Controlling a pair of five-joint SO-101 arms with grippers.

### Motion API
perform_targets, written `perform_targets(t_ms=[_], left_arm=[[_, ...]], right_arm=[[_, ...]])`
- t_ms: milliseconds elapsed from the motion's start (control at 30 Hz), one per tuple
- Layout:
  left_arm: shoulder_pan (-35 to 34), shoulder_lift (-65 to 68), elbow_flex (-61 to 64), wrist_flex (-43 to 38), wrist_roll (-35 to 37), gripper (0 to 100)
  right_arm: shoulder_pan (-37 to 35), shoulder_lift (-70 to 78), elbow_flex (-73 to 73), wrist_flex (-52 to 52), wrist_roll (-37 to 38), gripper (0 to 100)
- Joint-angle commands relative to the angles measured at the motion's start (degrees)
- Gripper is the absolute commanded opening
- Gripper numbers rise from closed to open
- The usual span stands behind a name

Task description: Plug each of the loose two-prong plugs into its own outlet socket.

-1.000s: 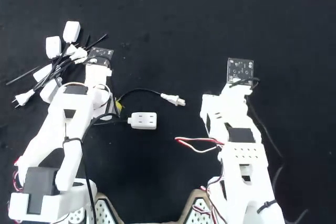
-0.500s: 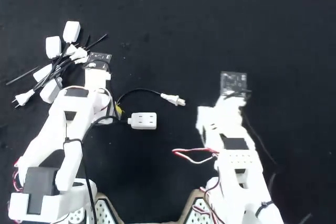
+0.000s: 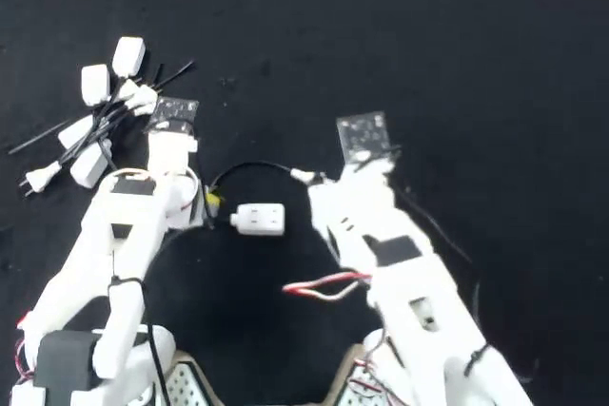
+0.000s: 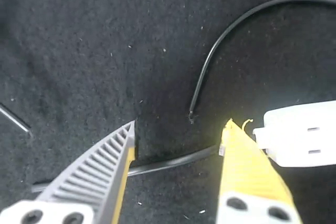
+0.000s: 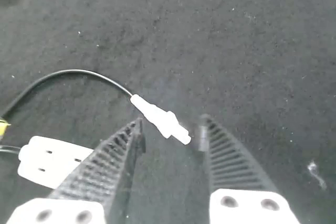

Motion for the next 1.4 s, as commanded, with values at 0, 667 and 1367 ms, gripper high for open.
perform_targets(t_ms=[0, 667, 1367], left_arm=[[0.3, -1.8, -0.1, -0.7, 0.2, 26], [0.9, -2.1, -0.4, -0.4, 0.5, 26], [0.9, -2.5, -0.4, 2.2, 0.5, 26]], right_arm=[[3.3, 5.5, -8.4, 2.5, -0.1, 17.6], [6.3, 6.8, -14.8, 17.6, -0.4, 14.5], [12.7, 7.3, -21.6, 22.4, 10.4, 14.7]])
